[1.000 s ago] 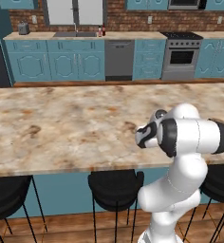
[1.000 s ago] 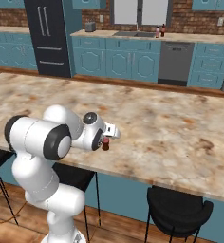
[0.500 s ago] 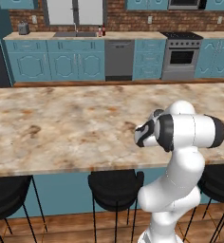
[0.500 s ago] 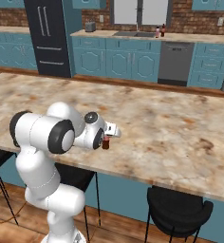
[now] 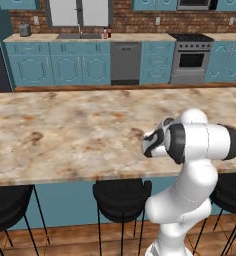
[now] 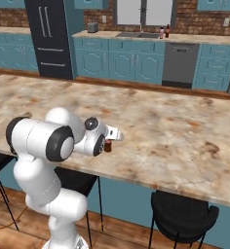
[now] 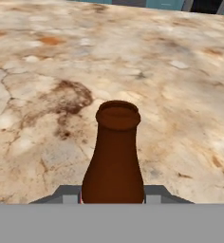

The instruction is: Place the large bottle from the dining counter next to the other large bottle outside the sink, and place the small bottle from the dining counter next to the other small bottle inside the sink.

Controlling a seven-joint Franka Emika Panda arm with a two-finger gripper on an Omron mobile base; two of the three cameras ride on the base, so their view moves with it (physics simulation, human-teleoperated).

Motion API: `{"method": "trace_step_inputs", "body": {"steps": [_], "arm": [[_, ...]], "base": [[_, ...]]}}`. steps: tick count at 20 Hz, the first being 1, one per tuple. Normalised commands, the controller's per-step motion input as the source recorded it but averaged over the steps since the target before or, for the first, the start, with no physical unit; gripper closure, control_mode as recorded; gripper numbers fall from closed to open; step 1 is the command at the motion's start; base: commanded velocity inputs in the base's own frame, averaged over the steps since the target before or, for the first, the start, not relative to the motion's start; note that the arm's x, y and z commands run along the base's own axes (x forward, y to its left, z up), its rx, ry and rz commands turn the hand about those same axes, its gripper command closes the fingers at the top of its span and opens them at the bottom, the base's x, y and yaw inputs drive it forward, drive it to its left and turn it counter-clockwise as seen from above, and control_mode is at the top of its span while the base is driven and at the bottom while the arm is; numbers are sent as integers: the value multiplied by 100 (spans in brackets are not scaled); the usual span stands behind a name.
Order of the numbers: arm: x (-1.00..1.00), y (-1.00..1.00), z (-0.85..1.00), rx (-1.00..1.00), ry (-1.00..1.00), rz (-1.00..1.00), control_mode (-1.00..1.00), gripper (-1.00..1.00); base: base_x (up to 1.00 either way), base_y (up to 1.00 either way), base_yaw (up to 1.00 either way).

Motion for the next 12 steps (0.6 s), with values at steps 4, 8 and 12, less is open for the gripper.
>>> {"method": "trace_step_inputs", "body": {"steps": [4, 8, 12], "arm": [[-25, 0, 22, 0, -9, 0, -100, 100], [-4, -1, 40, 4, -5, 0, -100, 100], [0, -3, 32, 6, -1, 0, -100, 100]], "base": [[0, 0, 0], [0, 0, 0], [0, 0, 0]]}}
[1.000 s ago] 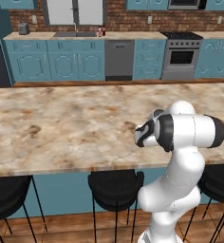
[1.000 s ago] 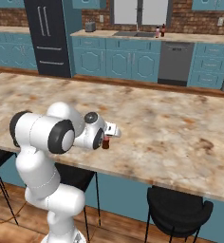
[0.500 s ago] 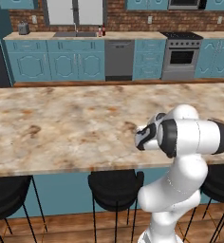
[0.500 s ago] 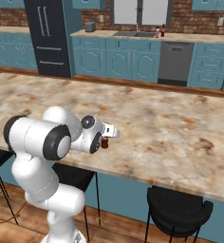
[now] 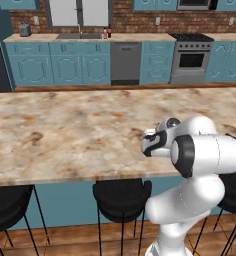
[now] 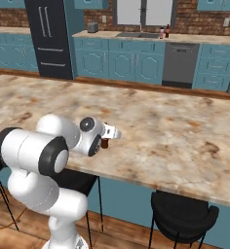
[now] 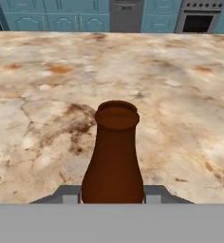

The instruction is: Place the large bottle from the dining counter next to the other large bottle outside the sink, and place the small bottle from the dining counter next to the other small bottle inside the sink.

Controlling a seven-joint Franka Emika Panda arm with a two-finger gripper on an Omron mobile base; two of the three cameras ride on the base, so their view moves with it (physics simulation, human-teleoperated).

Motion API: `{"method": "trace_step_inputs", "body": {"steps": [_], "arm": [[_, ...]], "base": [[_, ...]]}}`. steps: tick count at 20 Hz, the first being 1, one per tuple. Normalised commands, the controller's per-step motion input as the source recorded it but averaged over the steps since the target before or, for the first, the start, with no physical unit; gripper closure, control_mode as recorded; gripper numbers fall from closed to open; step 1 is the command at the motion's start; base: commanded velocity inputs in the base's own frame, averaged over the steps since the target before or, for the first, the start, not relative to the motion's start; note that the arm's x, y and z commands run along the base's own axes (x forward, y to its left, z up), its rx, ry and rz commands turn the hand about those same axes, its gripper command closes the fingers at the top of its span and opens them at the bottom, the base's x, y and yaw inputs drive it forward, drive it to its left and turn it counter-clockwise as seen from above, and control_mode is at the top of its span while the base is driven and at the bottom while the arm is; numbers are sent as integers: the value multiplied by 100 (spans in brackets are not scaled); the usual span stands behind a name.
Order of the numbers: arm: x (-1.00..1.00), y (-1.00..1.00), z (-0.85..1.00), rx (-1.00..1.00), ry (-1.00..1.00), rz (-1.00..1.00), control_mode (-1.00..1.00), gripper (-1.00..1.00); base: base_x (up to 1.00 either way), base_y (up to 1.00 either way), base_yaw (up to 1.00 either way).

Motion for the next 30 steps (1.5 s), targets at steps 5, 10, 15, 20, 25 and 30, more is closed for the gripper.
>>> {"method": "trace_step_inputs", "body": {"steps": [5, 10, 15, 20, 25, 30], "arm": [[-1, -9, 17, 6, 0, 0, -100, 100], [0, -1, 0, 1, 0, 0, -100, 100], [0, 0, 0, 0, 0, 0, 100, 100], [0, 0, 0, 0, 0, 0, 100, 100], [0, 0, 0, 0, 0, 0, 100, 100], [0, 0, 0, 0, 0, 0, 100, 100]], "base": [[0, 0, 0], [0, 0, 0], [-2, 0, 0], [-47, 0, 0], [-66, 0, 0], [-14, -20, 0]]}}
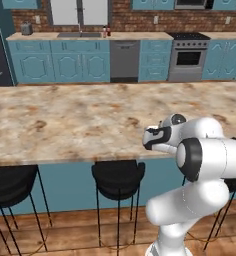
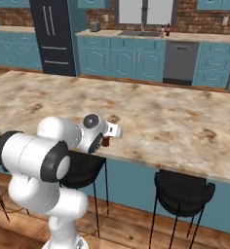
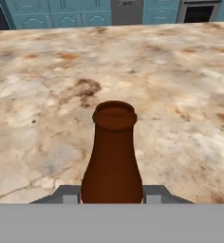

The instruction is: Place the large bottle from the dining counter next to the other large bottle outside the sink, and place the small bottle from the dining counter next to the other small bottle inside the sink.

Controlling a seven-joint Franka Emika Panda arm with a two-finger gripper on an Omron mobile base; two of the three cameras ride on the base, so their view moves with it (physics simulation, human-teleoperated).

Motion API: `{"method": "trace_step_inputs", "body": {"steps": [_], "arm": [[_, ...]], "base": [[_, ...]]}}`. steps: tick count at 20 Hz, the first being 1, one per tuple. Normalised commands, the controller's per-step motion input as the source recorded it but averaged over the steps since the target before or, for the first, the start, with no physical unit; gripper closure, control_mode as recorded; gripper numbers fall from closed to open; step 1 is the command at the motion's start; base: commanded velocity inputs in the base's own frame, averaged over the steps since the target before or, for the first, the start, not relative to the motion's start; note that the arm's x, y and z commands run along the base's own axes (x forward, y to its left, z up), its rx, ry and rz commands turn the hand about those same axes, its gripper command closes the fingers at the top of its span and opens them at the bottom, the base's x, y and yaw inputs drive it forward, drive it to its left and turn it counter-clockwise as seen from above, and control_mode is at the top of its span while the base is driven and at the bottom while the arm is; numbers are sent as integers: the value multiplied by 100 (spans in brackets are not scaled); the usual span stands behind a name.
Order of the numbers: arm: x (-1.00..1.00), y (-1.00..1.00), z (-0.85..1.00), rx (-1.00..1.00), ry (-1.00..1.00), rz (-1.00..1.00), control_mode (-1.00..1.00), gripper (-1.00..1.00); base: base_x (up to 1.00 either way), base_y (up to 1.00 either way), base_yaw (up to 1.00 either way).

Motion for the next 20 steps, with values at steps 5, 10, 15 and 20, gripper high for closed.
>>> {"method": "trace_step_inputs", "body": {"steps": [5, 10, 15, 20], "arm": [[0, 0, 0, 0, 0, 0, 100, 100], [0, 0, 0, 0, 0, 0, 100, 100], [0, 0, 0, 0, 0, 0, 100, 100], [0, 0, 0, 0, 0, 0, 100, 100]], "base": [[-2, -73, 0], [0, -90, 0], [0, -96, 0], [0, -100, 0]]}}
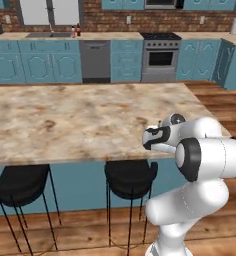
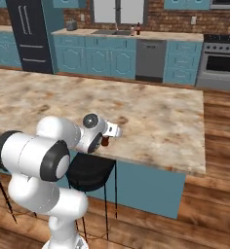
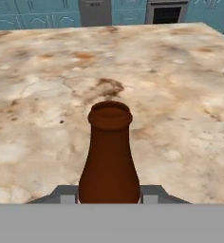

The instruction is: Place the large bottle from the dining counter next to the other large bottle outside the sink, and place the small bottle from the dining counter next to the other small bottle inside the sink.

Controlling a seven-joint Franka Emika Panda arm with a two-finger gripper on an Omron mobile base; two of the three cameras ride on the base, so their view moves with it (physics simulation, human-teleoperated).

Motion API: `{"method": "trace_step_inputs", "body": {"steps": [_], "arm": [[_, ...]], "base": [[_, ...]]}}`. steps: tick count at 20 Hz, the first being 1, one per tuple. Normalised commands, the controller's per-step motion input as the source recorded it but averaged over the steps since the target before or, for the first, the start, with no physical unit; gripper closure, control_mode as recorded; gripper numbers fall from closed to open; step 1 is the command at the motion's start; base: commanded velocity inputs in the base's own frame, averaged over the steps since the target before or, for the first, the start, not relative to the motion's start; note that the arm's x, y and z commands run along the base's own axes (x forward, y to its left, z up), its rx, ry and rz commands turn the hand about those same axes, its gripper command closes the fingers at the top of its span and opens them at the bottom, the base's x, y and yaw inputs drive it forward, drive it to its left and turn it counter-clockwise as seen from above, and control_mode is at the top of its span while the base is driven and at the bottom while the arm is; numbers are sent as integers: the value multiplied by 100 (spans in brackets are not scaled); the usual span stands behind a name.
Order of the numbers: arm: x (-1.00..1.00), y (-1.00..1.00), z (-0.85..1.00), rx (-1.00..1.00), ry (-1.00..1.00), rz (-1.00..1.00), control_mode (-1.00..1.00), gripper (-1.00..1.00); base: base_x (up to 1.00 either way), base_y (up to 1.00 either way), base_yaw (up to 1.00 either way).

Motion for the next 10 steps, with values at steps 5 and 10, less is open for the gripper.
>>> {"method": "trace_step_inputs", "body": {"steps": [5, 10], "arm": [[0, 0, 0, 0, 0, 0, 100, 100], [0, 0, 0, 0, 0, 0, 100, 100]], "base": [[0, -100, 0], [0, -100, 0]]}}
